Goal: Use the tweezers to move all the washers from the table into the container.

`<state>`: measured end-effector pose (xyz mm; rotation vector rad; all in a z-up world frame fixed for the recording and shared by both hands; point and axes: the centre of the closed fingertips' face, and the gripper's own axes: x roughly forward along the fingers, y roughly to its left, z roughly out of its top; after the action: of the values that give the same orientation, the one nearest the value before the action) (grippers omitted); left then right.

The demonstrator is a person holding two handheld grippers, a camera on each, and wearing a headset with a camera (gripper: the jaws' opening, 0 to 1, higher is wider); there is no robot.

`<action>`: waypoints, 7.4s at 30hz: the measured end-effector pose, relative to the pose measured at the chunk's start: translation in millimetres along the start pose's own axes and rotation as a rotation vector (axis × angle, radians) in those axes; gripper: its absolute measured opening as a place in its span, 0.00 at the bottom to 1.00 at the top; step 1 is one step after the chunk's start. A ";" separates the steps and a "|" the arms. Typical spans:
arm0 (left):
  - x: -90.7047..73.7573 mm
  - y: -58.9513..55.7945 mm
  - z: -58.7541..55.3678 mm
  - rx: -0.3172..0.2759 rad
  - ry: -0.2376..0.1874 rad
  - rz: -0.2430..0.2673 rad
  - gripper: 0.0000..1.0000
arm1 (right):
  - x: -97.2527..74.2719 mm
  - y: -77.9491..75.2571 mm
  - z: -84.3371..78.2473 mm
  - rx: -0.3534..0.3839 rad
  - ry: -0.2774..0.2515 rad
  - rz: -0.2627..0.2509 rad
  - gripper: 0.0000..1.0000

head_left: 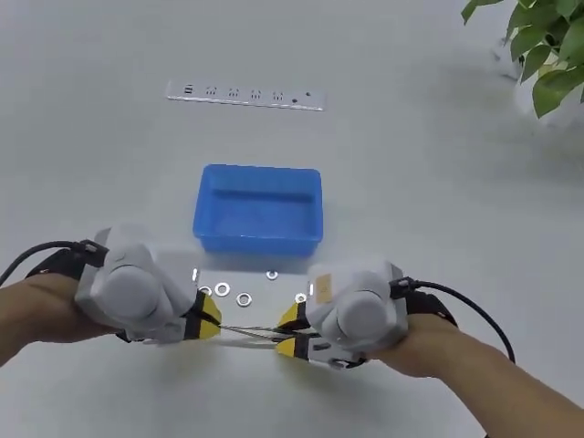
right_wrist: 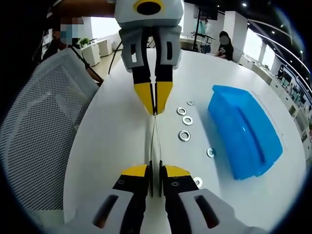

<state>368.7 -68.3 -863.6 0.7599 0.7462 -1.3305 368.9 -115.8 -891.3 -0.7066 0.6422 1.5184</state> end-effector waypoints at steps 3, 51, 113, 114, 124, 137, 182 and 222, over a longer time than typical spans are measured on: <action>-2.3 0.2 3.0 -0.005 -0.004 -0.002 0.05 | -0.7 0.1 0.1 0.001 0.000 0.000 0.13; -48.1 -1.2 86.1 0.028 -0.176 -0.019 0.05 | -7.9 3.4 33.0 0.010 -0.122 -0.017 0.11; -40.6 2.2 96.0 0.065 -0.196 -0.044 0.05 | -18.0 -7.5 33.6 0.003 -0.136 -0.049 0.12; -40.7 3.6 96.8 0.068 -0.197 -0.042 0.05 | -18.5 -8.6 33.5 0.002 -0.136 -0.052 0.12; -39.4 11.7 102.6 0.085 -0.196 -0.040 0.05 | -24.2 -19.1 29.0 0.013 -0.142 -0.078 0.12; -32.2 24.1 110.3 0.102 -0.197 -0.044 0.05 | -30.2 -31.9 19.2 0.024 -0.135 -0.103 0.12; -11.7 44.1 119.5 0.149 -0.162 -0.099 0.05 | -31.4 -47.8 -3.4 0.071 -0.128 -0.129 0.13; -9.8 44.4 121.5 0.142 -0.160 -0.106 0.05 | -31.7 -48.6 -1.8 0.112 -0.133 -0.127 0.10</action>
<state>416.7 -159.9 -785.3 0.7242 0.5757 -1.5335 418.5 -134.7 -867.9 -0.5464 0.5667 1.3881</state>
